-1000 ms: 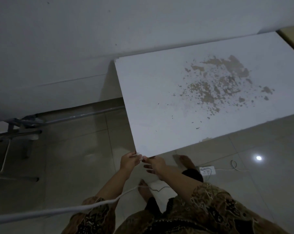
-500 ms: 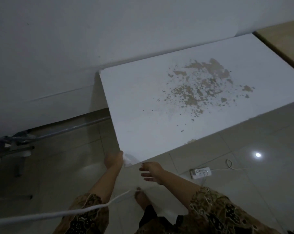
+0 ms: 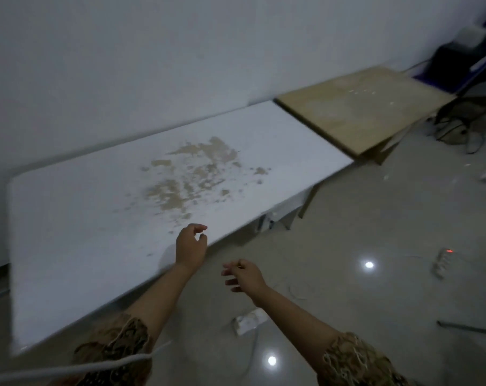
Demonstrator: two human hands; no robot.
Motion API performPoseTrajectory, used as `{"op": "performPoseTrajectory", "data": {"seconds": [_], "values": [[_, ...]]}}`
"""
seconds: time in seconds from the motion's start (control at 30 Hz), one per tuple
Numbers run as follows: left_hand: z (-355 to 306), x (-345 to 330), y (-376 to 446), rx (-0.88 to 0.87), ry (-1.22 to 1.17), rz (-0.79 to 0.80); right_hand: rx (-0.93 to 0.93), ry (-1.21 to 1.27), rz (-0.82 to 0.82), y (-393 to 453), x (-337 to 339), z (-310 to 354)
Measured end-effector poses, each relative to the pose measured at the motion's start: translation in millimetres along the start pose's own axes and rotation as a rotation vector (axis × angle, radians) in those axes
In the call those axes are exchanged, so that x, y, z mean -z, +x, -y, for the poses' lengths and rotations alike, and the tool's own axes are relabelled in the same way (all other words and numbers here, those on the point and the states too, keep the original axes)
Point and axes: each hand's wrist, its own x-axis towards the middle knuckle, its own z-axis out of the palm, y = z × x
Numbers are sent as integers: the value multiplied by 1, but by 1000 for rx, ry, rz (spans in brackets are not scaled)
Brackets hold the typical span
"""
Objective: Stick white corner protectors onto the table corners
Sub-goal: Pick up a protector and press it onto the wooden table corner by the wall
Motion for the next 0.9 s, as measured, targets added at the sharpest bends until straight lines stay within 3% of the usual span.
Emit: {"op": "performPoseTrajectory", "data": {"seconds": [0.27,0.53,0.9], "values": [[-196,-208,-13,-206,-48,224,169,-42,-304,-61,261,26],[-339,-372,-3,-365,-80,412,285,60,-574,-66,455,70],[-484,-561,101,-428,-83,484,353,18,-644,15,680,133]]}}
